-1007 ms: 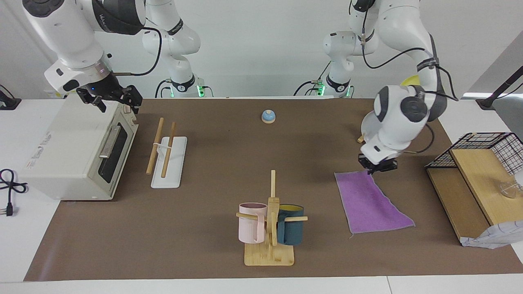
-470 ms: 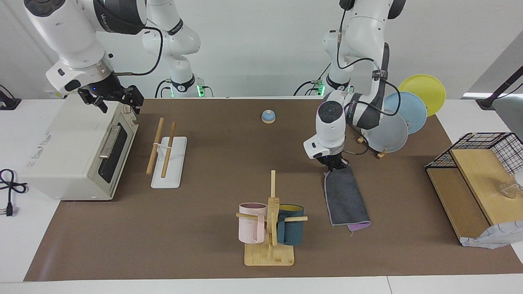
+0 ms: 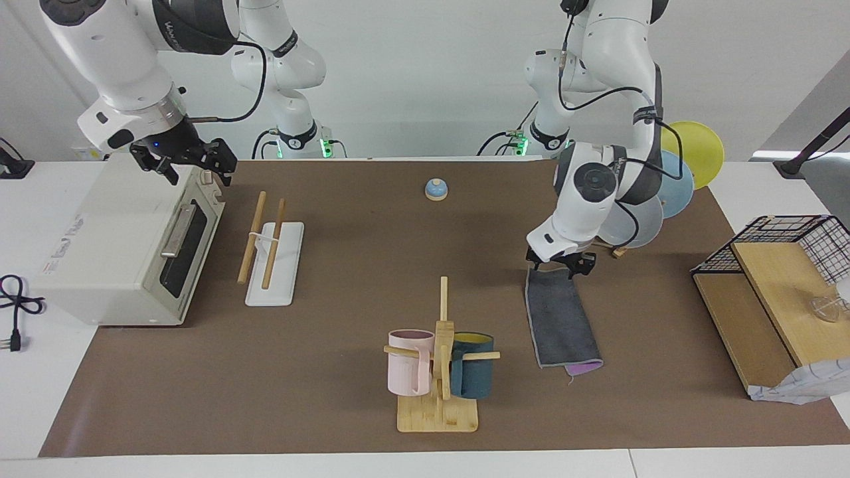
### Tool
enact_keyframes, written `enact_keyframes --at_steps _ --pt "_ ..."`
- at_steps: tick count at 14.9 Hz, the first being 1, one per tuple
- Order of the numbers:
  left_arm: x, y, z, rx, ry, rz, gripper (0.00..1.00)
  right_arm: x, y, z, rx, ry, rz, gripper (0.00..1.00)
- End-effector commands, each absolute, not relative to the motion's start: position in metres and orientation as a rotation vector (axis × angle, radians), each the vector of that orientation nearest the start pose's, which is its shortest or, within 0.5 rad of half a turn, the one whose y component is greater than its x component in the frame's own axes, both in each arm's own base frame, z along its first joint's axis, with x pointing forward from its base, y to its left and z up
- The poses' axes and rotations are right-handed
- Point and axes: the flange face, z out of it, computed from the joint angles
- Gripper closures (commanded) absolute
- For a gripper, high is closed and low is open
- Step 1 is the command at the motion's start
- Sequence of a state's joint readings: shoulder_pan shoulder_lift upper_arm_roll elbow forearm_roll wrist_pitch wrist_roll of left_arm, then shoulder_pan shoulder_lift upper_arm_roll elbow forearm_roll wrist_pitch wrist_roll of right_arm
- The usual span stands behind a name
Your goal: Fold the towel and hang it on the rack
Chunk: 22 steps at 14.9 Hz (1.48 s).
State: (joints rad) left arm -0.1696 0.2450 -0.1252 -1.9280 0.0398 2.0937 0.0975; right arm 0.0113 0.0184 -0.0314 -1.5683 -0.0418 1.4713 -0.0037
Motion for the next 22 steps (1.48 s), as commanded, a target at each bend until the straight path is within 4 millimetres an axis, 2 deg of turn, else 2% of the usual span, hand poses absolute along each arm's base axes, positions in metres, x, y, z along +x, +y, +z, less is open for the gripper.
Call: enact_keyframes --at_steps 1,2,4,6,7,11,13,14,17,20,22 --pt "0.586 -0.128 0.365 -3.173 0.576 0.114 0.00 0.546 -0.016 0.610 -3.155 0.004 0.163 0.00" --pt "0.588 -0.114 0.361 -3.211 0.555 0.083 0.00 0.546 -0.015 0.611 -3.155 0.001 0.161 0.00" --pt "0.592 -0.101 0.350 -3.274 0.519 0.029 0.00 0.546 -0.015 0.610 -3.155 -0.006 0.163 0.00" --pt "0.598 -0.088 0.324 -3.319 0.519 0.024 0.00 0.546 -0.012 0.609 -3.155 -0.016 0.165 0.00" --pt "0.599 -0.084 0.318 -3.355 0.505 0.027 0.01 0.546 -0.009 0.609 -3.155 -0.018 0.168 0.00" --pt "0.603 -0.085 0.294 -3.444 0.415 0.007 0.05 0.546 -0.007 0.610 -3.155 -0.023 0.165 0.00" --pt "0.604 -0.087 0.291 -3.469 0.379 0.002 0.09 0.545 -0.006 0.611 -3.156 -0.028 0.160 0.00" --pt "0.604 -0.087 0.290 -3.469 0.379 0.002 0.14 0.544 -0.006 0.611 -3.154 -0.028 0.165 0.00" --pt "0.604 -0.089 0.290 -3.469 0.381 0.003 0.43 0.543 -0.003 0.610 -3.154 -0.028 0.172 0.00" --pt "0.602 -0.088 0.285 -3.469 0.377 0.018 0.65 0.547 -0.003 0.612 -3.156 -0.028 0.131 0.00" --pt "0.602 -0.084 0.285 -3.473 0.364 0.027 0.87 0.547 0.003 0.612 -3.157 -0.043 0.126 0.00"
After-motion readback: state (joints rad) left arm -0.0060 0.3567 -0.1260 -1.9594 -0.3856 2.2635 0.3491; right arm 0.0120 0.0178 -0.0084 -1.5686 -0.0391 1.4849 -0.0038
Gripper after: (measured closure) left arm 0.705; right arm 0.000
